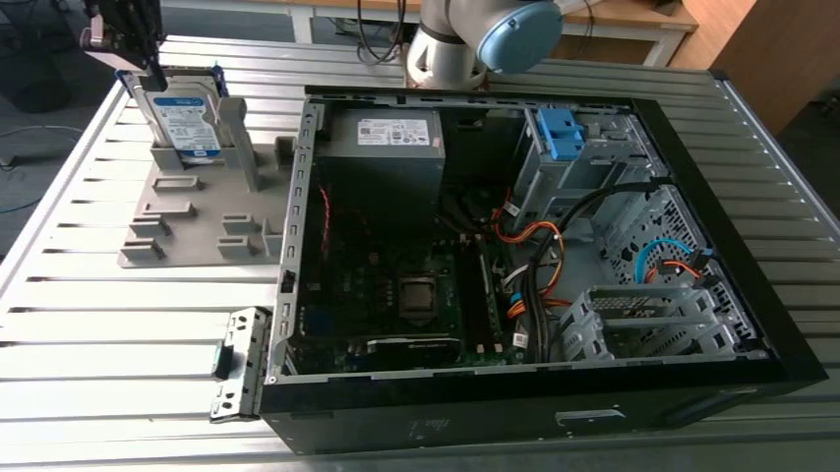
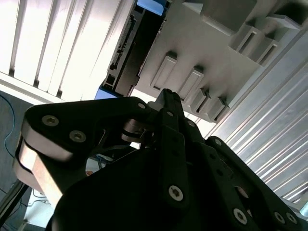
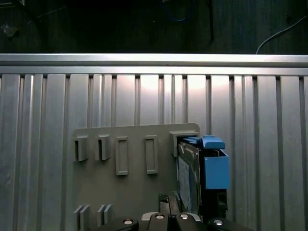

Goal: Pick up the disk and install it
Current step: 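Pick up the disk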

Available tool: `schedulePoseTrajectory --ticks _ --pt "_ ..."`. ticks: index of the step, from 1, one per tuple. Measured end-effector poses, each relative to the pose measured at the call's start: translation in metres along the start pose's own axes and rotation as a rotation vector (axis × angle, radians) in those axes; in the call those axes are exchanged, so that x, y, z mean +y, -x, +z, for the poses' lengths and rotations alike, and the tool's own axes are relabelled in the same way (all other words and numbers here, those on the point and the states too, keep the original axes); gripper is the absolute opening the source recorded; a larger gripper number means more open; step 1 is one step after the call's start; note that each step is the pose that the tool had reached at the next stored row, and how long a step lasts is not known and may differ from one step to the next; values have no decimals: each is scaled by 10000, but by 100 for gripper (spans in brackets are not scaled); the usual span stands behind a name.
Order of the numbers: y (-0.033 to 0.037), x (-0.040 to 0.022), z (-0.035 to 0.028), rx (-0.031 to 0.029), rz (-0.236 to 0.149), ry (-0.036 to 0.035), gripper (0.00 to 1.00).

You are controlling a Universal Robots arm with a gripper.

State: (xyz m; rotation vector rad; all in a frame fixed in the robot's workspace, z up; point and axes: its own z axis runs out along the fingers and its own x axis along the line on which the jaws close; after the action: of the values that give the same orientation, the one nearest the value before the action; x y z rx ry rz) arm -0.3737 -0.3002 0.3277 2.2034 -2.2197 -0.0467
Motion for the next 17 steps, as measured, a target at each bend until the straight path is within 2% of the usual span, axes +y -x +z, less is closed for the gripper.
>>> schedulePoseTrajectory --ticks 4,13,15,16,17 --pt "0 0 0 7 -142 1 11" --pt "0 0 0 7 -157 1 11" --pt "0 0 0 7 -161 1 23" --pt "0 0 0 8 -163 2 23" --pt "0 0 0 8 -164 1 29"
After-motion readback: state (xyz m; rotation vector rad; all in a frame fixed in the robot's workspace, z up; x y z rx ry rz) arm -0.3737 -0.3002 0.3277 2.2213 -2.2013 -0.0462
